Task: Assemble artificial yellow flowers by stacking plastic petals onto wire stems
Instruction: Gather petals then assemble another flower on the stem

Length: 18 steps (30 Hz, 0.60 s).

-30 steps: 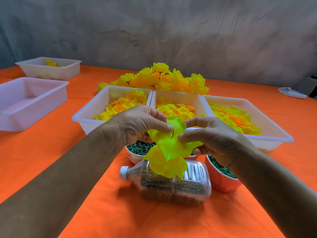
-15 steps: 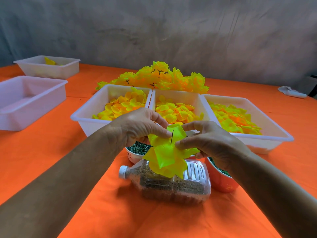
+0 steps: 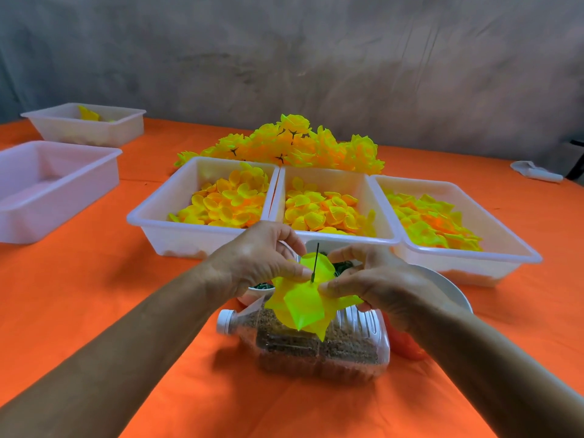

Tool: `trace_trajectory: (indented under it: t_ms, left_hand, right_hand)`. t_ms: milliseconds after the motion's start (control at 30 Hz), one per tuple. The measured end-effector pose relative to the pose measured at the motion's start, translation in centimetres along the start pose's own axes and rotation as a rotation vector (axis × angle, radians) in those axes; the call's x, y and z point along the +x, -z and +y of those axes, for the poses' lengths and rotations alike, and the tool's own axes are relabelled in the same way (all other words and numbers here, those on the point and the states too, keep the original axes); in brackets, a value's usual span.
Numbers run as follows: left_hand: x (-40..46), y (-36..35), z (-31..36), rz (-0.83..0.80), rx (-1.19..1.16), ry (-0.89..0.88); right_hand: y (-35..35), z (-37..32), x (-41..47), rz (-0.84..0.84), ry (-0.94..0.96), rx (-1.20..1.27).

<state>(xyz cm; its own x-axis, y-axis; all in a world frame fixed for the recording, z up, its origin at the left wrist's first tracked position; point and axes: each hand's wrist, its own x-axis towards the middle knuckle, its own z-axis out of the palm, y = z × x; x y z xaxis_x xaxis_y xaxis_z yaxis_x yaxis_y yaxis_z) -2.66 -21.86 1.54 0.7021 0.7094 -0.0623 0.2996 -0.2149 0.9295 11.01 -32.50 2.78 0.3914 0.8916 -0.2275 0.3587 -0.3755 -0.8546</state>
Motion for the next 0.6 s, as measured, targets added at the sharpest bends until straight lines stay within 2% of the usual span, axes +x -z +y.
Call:
trace_trajectory:
  t_ms: [67, 167, 233, 600]
  left_hand:
    - [-0.2, 0.0, -0.1, 0.046, 0.036, -0.047]
    - [-0.6, -0.1, 0.1, 0.108, 0.166, -0.231]
    - [-1.0, -0.3, 0.2, 0.094, 0.228, -0.328]
    - [-1.9, -0.8, -0.8, 0.106, 0.154, -0.33]
  right_hand:
    - [0.0, 0.1, 0.1, 0.007, 0.004, -0.003]
    - [-0.1, 0.2, 0.1, 0.014, 0.01, -0.009]
    - [-0.1, 0.3, 0.1, 0.026, 0.01, -0.029]
    - [1.9, -0.1, 0.6, -0.031, 0.023, -0.098]
